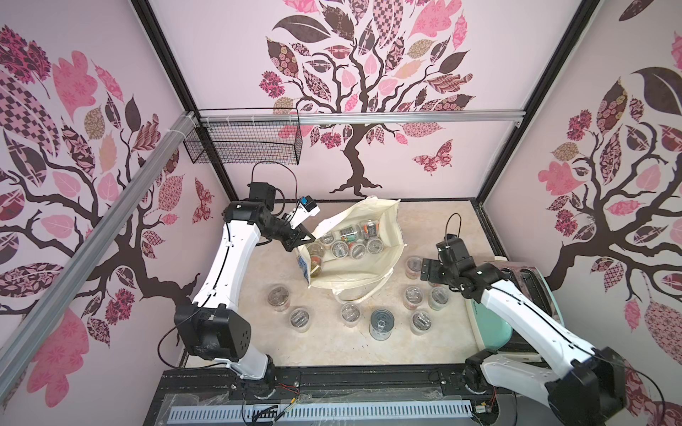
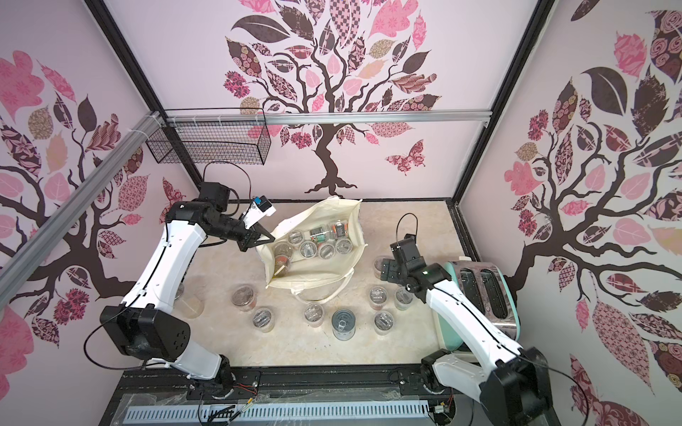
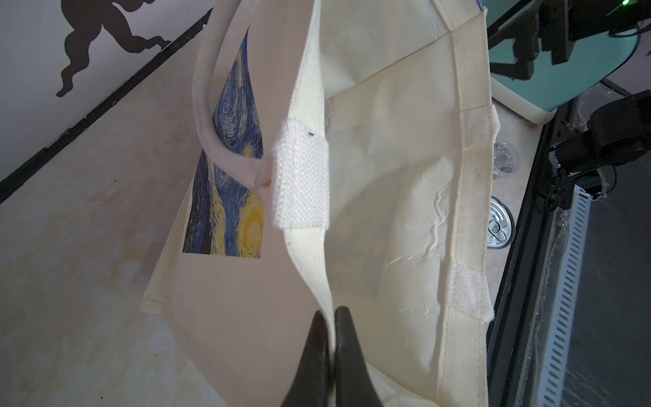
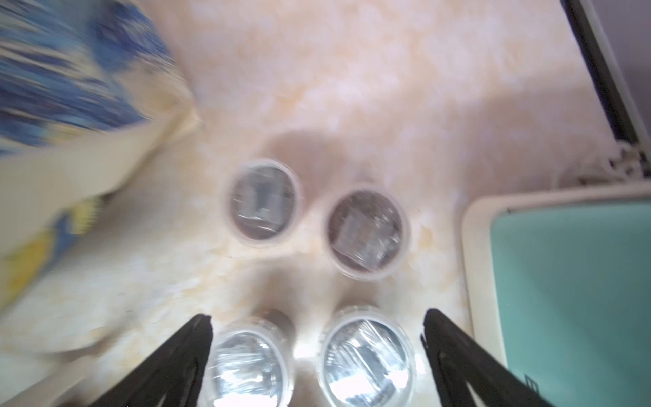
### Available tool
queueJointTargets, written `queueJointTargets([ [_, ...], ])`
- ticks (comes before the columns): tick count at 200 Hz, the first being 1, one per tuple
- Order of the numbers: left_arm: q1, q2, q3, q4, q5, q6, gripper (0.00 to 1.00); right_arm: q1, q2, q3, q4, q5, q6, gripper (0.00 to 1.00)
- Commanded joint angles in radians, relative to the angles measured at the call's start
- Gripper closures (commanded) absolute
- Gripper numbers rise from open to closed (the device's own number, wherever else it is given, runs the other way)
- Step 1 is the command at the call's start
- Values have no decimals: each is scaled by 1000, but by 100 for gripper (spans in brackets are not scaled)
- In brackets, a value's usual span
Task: Take out the seed jars from the canvas bag
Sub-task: Place the seed jar at the center of the board.
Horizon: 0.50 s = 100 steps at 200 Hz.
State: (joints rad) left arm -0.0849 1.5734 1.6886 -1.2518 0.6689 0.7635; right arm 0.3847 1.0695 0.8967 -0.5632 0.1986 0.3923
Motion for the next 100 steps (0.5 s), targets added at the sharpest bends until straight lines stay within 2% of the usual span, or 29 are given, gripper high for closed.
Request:
queueJointTargets([
  [1, -8, -8, -11, -36, 3, 31, 100, -2, -63, 50, 110, -158, -136, 11],
  [20, -22, -10, -13, -45, -27, 41, 100, 34, -7, 135, 98, -185, -151, 15],
  [43, -35, -11, -30, -41, -52, 54, 100, 183, 65, 238, 96, -114, -247, 13],
  [71, -35, -5, -15, -12, -54, 12, 100, 220, 200, 361, 74, -192, -207, 15],
  [100, -35, 0, -4, 27, -52, -50, 100, 376, 308, 384, 178, -49, -229, 14],
])
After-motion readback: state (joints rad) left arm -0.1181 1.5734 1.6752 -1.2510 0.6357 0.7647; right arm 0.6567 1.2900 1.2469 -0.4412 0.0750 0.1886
